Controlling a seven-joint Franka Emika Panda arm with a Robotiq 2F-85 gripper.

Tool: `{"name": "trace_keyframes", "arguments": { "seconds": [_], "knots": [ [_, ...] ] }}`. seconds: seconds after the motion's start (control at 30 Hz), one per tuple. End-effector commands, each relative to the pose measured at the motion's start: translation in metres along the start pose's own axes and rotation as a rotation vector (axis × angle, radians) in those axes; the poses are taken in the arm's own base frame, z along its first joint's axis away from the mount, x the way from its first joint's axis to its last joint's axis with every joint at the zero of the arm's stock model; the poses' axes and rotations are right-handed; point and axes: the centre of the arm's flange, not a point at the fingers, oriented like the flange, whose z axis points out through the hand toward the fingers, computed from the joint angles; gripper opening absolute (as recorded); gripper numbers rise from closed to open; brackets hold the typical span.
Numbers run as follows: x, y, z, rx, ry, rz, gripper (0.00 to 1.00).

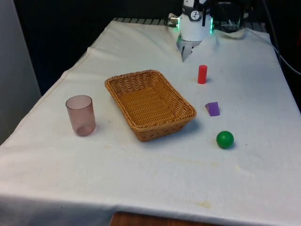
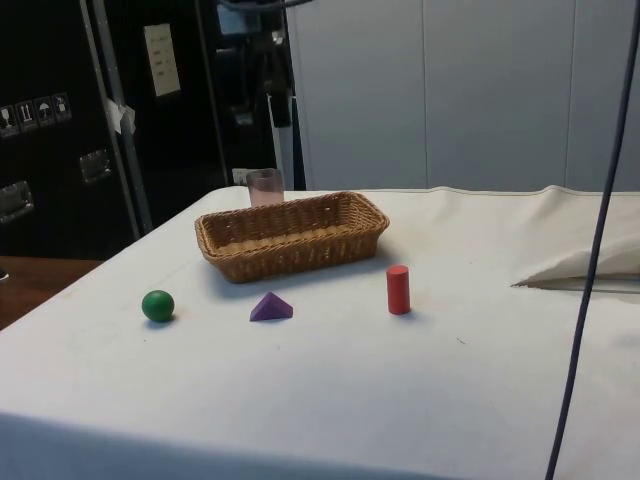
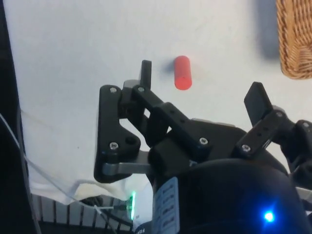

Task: Pick up the triangular block and place it into the basket.

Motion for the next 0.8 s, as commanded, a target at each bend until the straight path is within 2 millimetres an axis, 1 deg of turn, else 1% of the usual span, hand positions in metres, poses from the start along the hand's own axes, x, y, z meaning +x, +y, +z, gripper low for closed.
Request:
{"name": "trace_keyframes", "arguments": {
  "seconds": [0.0,0.1,0.13,0.17,0.37,0.4,0.43,0.67,0.7,0.73,0.77],
  "knots": [
    [0.000,-0.005,0.003,-0.006,0.013,0.002,1.00],
    [0.000,-0.013,0.011,-0.007,0.027,0.003,1.00],
    [-0.002,-0.010,0.009,0.001,0.014,-0.002,1.00],
    [0.000,-0.016,0.013,-0.007,0.030,0.003,1.00],
    [0.000,-0.032,0.028,-0.011,0.049,0.002,1.00],
    [0.000,-0.029,0.026,-0.005,0.037,-0.001,1.00],
    [0.001,-0.035,0.030,-0.012,0.052,0.001,1.00],
    [0.008,-0.049,0.053,-0.020,0.062,0.004,1.00],
    [0.009,-0.050,0.056,-0.022,0.063,0.006,1.00],
    [0.007,-0.048,0.054,-0.014,0.057,0.001,1.00],
    [0.010,-0.052,0.058,-0.024,0.066,0.007,1.00]
  ]
}}
